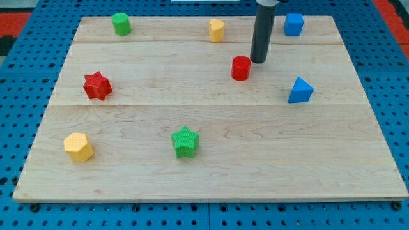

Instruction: Push the red circle to the bottom right

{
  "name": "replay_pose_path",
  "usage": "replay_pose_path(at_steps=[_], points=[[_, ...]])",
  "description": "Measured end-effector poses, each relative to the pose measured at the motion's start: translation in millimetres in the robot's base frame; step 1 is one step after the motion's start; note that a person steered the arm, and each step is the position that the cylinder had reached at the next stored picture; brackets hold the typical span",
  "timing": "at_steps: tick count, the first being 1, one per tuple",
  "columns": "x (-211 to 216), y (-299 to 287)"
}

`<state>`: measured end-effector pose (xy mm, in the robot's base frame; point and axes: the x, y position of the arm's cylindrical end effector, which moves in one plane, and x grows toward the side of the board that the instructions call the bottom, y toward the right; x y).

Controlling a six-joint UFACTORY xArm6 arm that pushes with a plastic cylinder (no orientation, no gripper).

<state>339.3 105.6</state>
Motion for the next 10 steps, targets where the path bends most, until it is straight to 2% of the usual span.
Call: replay_pose_path(at_steps=[1, 2, 3, 4, 5, 6, 7, 8, 10], points=[[26, -2], [-43, 22], [-30, -12], [8, -48], [6, -51], [28, -56], [75, -56], [94, -47], [86, -92]])
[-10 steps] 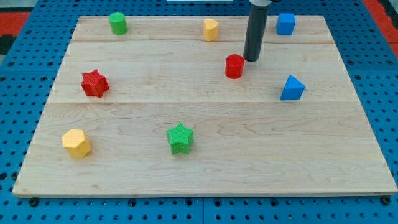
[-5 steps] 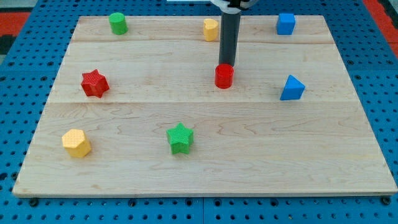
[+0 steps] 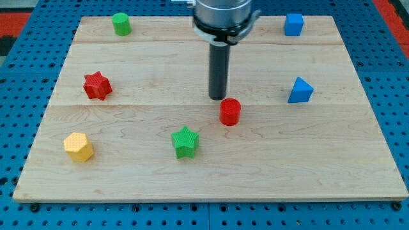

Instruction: Push the red circle to the bottom right

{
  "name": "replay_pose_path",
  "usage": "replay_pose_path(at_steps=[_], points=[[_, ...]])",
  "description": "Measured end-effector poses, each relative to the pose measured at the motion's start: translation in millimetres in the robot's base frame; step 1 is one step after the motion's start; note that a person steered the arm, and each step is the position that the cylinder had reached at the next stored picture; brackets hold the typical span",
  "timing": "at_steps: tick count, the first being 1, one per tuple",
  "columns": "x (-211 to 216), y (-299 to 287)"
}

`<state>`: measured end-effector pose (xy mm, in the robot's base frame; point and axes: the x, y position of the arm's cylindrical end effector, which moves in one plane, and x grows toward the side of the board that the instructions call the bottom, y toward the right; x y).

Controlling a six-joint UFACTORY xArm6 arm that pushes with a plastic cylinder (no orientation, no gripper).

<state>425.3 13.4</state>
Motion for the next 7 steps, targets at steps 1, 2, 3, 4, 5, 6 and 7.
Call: replay_pose_path(at_steps=[1, 2, 3, 4, 5, 6, 7], points=[[43, 49], [68, 129], [61, 109], [50, 66], [55, 35], [86, 45], [106, 112]])
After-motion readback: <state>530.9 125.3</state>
